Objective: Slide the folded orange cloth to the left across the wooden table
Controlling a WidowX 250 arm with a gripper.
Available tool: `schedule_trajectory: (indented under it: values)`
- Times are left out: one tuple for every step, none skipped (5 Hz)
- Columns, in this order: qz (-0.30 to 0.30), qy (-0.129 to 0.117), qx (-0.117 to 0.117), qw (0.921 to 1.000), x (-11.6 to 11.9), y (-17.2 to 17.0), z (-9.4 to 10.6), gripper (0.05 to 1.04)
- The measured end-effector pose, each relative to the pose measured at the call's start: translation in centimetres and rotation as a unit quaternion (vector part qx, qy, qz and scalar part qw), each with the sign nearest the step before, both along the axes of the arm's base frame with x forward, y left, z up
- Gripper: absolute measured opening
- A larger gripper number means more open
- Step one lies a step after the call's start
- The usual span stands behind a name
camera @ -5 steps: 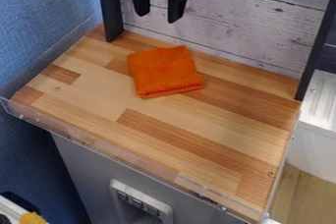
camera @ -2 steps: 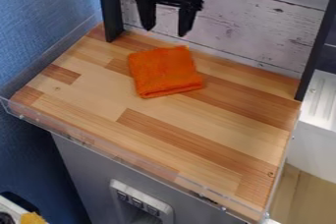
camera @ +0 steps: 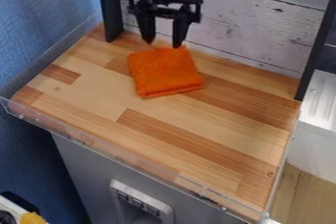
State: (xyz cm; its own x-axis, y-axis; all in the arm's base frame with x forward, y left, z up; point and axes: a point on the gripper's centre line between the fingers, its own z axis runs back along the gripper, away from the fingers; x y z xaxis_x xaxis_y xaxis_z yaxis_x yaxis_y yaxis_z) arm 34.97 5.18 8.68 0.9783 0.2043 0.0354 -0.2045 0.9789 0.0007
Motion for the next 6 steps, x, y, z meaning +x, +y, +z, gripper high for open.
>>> schedule_trajectory:
  values:
    - [0.018,-0.008,0.0,0.9998,-0.4,-0.1,-1.5,0.395]
    - [0.033,-0.022,0.002,0.9992,-0.4,-0.1,-2.2,0.172]
    - [0.041,-0.02,0.001,0.999,0.0,-0.5,-3.5,0.07]
    - [0.046,0.001,0.002,0.9989,0.1,-0.6,-5.3,0.064]
    - [0.054,0.019,0.003,0.9984,0.2,-0.5,-6.4,0.062]
    - [0.054,0.034,0.005,0.9979,0.4,-0.5,-7.0,0.062]
